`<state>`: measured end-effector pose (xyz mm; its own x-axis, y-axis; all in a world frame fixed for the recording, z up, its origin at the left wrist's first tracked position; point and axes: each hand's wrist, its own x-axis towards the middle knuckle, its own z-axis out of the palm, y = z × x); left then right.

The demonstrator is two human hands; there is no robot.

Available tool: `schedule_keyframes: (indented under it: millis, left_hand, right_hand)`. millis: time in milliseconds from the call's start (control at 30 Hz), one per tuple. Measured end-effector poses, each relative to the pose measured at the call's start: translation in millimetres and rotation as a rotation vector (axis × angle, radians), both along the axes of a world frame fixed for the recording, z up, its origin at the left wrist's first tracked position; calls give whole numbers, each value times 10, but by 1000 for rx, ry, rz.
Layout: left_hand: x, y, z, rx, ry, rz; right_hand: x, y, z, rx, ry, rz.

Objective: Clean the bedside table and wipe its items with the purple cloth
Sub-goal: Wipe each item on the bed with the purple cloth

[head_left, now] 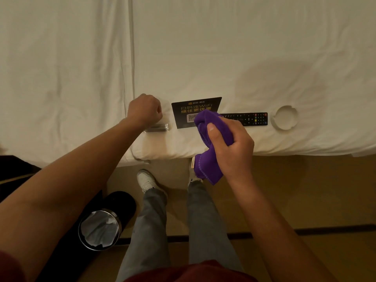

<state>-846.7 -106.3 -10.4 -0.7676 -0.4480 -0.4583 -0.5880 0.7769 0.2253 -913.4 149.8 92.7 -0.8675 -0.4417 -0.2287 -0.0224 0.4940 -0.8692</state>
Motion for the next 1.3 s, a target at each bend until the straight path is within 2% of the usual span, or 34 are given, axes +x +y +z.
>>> schedule_keyframes:
  millis: [167,300,433,600,833,1000,1100,1200,1300]
  left_hand:
    - [555,-206,318,-31,156,263]
    - [1249,-224,517,-90,200,485]
    - [2152,-101,605,-171,217,795]
    - [3563,319,512,-156,88,1127]
    - [4870,855,285,-31,-262,1318]
    - [5021,915,-4,188,-526,1365]
    - [4807,805,-83,248,-564,1386]
    - [4366,581,-3,134,-443,1292]
    - [3698,383,229,-58,-168,1150]
  right_hand:
    - [89,-121,87,-14,21,83]
    - [216,-340,199,-58,19,196]
    - [449,-587,278,-87,-10,352]
    - [889,-877,316,-133,-41,516]
    - [1327,-1140,265,-118,-14,628]
    - [1485,-1216,166,-77,-16,657]
    - [1498,-1251,197,-79,-8,642]
    - [1430,-1254,300,-104,-2,585]
    - [1268,-1224,444,-144,24,495]
